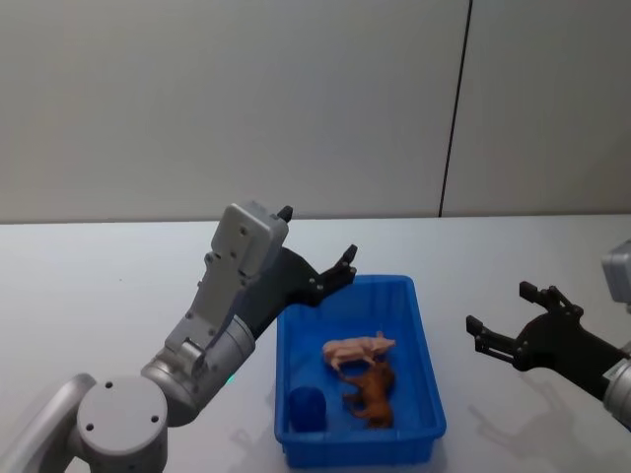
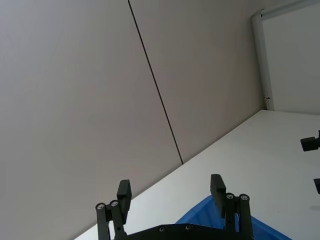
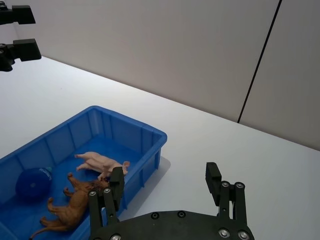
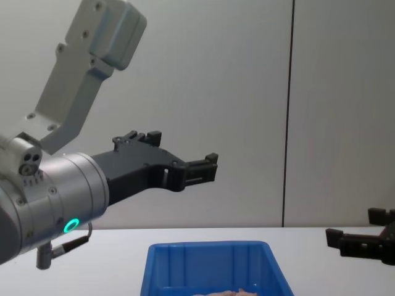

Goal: Pick up the two dolls from the table and place them into the box.

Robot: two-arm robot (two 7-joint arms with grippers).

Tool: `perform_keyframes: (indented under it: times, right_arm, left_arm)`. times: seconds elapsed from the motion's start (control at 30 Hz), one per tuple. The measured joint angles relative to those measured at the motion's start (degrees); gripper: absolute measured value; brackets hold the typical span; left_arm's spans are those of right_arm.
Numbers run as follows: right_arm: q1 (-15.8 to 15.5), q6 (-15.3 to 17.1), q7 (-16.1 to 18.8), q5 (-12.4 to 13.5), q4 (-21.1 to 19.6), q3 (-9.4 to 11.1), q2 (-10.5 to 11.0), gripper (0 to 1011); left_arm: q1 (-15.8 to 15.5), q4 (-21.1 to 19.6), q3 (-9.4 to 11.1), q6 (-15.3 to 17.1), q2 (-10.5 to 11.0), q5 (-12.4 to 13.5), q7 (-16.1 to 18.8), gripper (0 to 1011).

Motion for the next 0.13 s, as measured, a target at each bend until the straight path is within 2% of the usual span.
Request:
perform_keyframes:
  times: [0.13]
  right_arm:
    - [0.0, 0.0, 0.0, 0.0, 0.0, 0.0, 0.0, 1001]
  left_arm:
    - [0.01, -0.32, -0.05, -0.24, -0.03, 0.06, -0.03, 1001]
